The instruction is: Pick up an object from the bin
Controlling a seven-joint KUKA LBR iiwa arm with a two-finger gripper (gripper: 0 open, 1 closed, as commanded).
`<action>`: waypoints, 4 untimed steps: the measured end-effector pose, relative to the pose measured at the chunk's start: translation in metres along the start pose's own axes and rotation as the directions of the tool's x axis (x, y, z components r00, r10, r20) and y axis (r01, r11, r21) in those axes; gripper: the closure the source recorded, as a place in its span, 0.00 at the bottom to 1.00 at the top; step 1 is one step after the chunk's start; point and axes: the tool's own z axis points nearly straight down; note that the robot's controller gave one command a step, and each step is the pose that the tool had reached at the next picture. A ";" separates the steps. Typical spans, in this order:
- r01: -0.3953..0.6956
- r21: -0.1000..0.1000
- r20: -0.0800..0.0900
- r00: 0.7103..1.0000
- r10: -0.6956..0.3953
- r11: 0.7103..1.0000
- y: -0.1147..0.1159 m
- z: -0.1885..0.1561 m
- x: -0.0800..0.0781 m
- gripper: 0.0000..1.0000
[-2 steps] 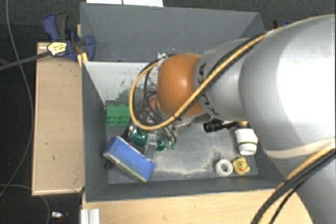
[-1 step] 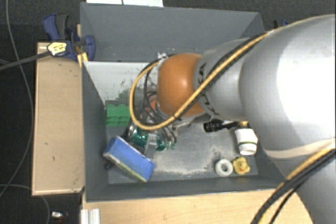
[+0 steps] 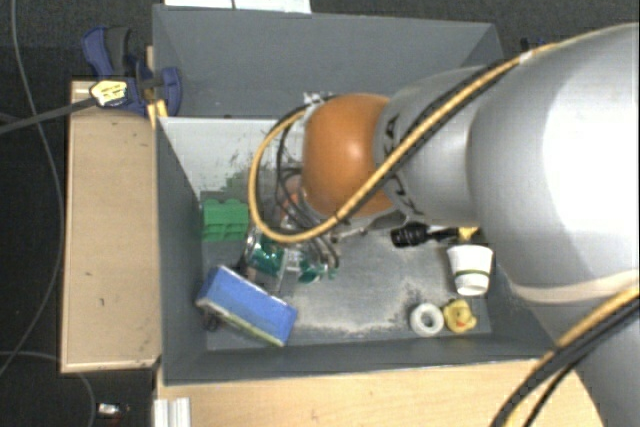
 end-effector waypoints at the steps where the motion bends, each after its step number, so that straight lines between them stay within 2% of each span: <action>1: 0.001 -0.003 0.003 1.000 -0.001 1.000 0.001 -0.022 -0.001 1.00; 2: 0.000 -0.001 0.000 1.000 0.000 1.000 0.001 -0.064 -0.001 1.00; 4: 0.001 -0.003 0.002 1.000 -0.001 1.000 0.001 -0.116 -0.002 1.00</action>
Offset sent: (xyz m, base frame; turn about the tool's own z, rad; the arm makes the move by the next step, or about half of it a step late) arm 0.0007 0.0007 0.0822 -0.0009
